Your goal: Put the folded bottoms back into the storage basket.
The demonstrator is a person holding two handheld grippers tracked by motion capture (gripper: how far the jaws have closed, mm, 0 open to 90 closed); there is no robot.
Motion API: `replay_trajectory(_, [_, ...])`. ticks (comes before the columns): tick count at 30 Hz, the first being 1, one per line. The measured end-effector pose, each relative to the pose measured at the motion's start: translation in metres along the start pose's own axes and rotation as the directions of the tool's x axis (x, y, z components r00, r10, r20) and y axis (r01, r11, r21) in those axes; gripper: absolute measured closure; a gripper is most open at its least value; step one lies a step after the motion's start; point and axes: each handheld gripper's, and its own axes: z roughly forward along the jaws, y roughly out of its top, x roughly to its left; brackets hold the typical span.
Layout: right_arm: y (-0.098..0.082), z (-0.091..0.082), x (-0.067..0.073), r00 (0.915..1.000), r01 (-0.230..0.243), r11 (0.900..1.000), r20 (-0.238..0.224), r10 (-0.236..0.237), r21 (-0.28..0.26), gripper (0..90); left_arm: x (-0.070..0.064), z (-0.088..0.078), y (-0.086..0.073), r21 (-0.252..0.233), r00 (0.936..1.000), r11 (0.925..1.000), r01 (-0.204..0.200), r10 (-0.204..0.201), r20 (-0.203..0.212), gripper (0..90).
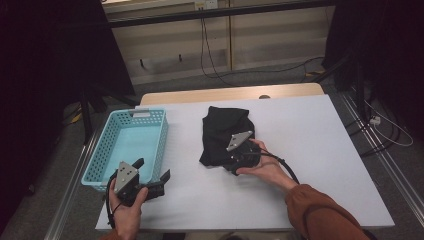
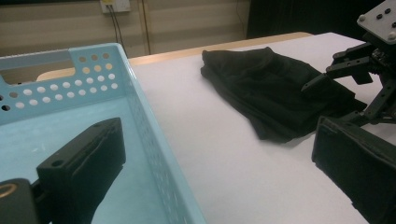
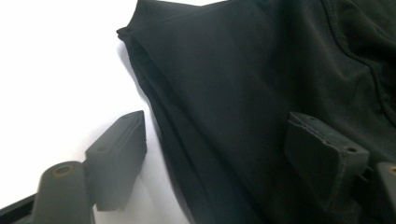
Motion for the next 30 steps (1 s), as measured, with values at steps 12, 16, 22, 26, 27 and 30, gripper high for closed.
replay_trajectory(12, [0.004,0.0011,0.0012,0.996,0.067,0.998,0.06,-0.066,-0.005,37.9,-0.0006,0.001,0.0003,0.002,1.0,1.0,-0.002,0.002,0.005,2.8])
replay_trajectory(16, [0.0048,0.0019,0.0009,0.9967,0.067,0.998,0.048,-0.066,-0.005,50.9,-0.0006,0.0006,0.0003,0.0,1.0,1.0,-0.002,0.002,0.007,2.8])
replay_trajectory(22, [0.0071,0.0024,0.0019,0.9961,0.087,0.996,0.018,-0.087,0.003,67.4,-0.0012,0.0012,0.0005,0.005,0.9999,1.0,-0.007,0.007,0.009,3.0])
replay_trajectory(26, [0.0079,0.0047,-0.003,0.9959,0.084,0.996,0.033,-0.084,-0.001,73.3,-0.0015,0.0024,0.0003,0.011,0.9999,0.9999,-0.003,0.003,0.011,3.1])
replay_trajectory(27, [0.0075,0.005,-0.0042,0.9967,0.076,0.997,0.029,-0.076,-0.006,72.8,-0.0016,0.0024,0.0002,0.009,1.0,0.9999,-0.004,0.004,0.007,3.1])
replay_trajectory(30, [0.0072,0.0057,-0.004,0.995,0.09,0.996,0.044,-0.09,-0.007,68.9,-0.0011,0.0021,0.0002,0.01,0.9999,0.9999,-0.005,0.005,0.011,3.1])
